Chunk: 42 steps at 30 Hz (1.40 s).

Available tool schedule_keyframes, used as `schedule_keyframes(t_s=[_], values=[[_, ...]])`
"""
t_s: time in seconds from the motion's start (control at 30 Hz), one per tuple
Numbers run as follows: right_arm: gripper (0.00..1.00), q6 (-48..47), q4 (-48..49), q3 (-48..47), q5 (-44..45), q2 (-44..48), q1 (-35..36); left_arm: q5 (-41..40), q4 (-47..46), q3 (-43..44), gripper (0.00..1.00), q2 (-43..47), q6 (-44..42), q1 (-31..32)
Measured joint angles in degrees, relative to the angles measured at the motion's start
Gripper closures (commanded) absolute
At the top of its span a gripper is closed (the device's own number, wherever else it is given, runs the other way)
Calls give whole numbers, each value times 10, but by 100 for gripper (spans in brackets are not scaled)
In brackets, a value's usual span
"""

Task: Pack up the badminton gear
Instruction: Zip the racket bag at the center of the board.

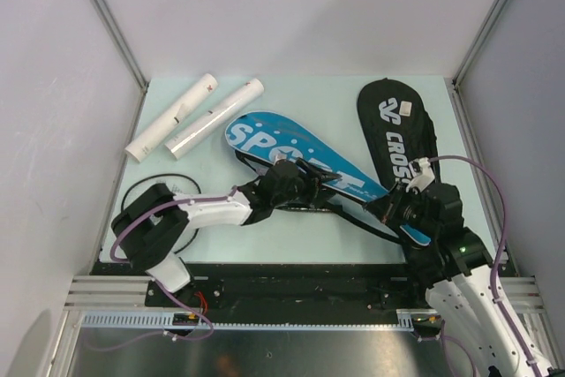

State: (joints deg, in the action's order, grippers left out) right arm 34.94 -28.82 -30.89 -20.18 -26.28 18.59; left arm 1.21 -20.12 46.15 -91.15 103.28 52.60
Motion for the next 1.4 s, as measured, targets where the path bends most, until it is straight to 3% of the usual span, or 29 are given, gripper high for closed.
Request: schedule_keyframes(t_s=[0.03,0.13,0.3,0.5,0.8,0.83,0.87,0.97,1.03,1.2,1.4], values=[[100,-1,-6,0,1,6,0,-2,-5,1,71,-6,3,-3],[100,-3,-24,-2,3,24,0,-11,-8,1,100,-12,-14,-16],[100,-16,-52,-27,15,47,0,-8,11,23,100,-2,-58,-37],[100,-27,-84,-75,40,88,-1,0,109,134,100,4,-134,-83],[99,-26,-166,-139,143,159,1,-71,200,238,100,17,-221,-155],[83,-29,-167,-142,148,160,1,-76,210,242,100,23,-230,-159],[55,-32,-165,-143,148,158,1,-78,216,243,100,28,-236,-161],[50,-43,-132,-150,109,108,1,-79,245,254,100,39,-247,-157],[41,-51,-97,-170,65,24,1,-78,269,266,100,41,-247,-151],[35,-66,-12,-177,15,-112,2,-79,316,288,100,43,-247,-144],[40,-49,59,-177,33,-184,8,-81,347,289,100,51,-237,-141]])
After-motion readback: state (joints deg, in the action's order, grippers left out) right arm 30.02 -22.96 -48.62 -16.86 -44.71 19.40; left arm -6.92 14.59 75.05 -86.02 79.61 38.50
